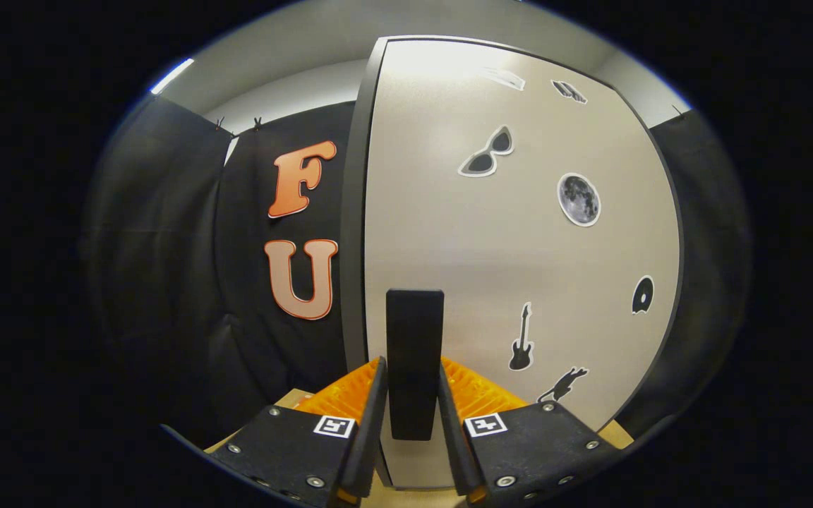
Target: Open the shoe cabinet door, grab the shoes and put them into the shoe cabinet, then close the shoe cabinet door.
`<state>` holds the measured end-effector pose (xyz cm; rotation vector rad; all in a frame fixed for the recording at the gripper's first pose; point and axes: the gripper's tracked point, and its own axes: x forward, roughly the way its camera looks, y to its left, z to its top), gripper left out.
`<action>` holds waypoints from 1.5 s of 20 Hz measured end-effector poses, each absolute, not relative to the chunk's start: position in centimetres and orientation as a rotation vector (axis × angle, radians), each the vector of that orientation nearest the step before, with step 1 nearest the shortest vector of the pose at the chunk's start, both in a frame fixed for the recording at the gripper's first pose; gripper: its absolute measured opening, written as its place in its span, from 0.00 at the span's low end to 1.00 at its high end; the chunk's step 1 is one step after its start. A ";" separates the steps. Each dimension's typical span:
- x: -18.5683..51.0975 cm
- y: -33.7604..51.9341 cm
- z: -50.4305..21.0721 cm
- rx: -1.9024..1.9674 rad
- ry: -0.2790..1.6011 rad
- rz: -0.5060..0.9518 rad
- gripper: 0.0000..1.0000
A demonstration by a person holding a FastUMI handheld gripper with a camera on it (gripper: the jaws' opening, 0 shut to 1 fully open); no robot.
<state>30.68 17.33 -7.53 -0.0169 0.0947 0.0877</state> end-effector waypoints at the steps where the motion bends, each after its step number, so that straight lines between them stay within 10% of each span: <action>1: 30.6 17.3 -7.6 -0.008 0.103 0.087 0.38; 13: 27.2 16.8 -7.3 0.020 0.109 0.157 0.19; 30: 18.7 10.7 -6.8 0.009 0.118 0.049 0.18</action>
